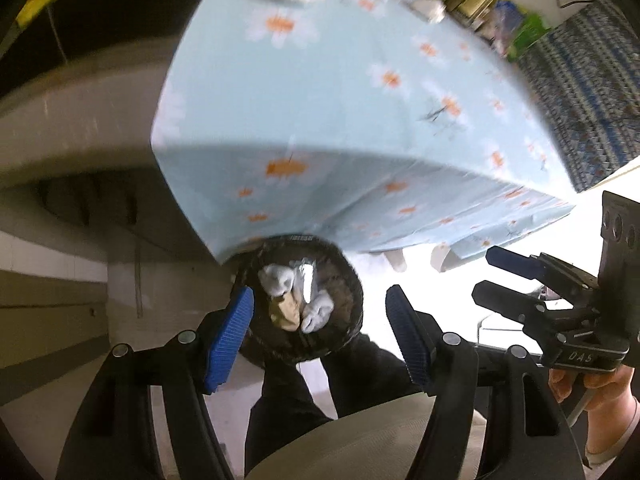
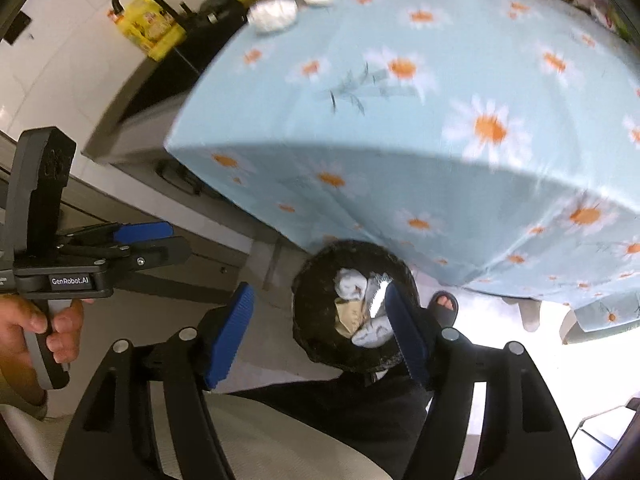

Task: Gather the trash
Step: 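Raise both grippers back up toward the tablecloth, then grasp a clear plastic bag bundle with the left gripper while the right grasps another, then carry both plastic bag bundles down over the trash bin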

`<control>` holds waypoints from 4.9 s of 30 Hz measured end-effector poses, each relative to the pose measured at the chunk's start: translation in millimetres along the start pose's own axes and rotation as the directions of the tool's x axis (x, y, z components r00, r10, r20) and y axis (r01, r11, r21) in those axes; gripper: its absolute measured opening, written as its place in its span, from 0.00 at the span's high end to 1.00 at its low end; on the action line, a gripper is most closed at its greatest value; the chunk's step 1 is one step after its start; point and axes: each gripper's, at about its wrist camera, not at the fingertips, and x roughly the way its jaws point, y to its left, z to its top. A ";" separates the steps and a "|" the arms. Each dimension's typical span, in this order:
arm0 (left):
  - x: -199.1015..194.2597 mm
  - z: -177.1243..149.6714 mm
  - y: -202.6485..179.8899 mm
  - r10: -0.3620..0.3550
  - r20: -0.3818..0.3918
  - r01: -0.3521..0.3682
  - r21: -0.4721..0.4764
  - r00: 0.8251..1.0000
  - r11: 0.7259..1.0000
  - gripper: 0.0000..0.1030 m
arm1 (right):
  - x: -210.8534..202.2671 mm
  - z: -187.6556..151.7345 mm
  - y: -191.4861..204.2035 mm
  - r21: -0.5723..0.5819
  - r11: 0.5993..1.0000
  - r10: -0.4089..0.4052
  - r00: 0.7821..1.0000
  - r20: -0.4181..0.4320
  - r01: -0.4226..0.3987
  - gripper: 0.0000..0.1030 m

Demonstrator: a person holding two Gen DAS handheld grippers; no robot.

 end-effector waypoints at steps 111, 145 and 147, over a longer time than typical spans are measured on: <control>20.3 206.0 -42.5 0.369 0.132 -0.307 -0.340 0.920 0.889 0.48 | 49.6 334.4 -192.2 -0.281 0.960 0.033 0.996 0.081 -0.009 0.41; -9.8 157.0 -40.7 0.172 0.211 -0.151 -0.113 0.962 0.982 0.48 | -19.7 224.4 -120.1 -0.155 0.985 -0.052 0.985 0.162 0.078 0.47; -12.6 151.5 -40.0 0.158 0.214 -0.142 -0.090 0.964 0.986 0.48 | -22.3 215.7 -113.0 -0.148 0.986 -0.053 0.985 0.163 0.078 0.47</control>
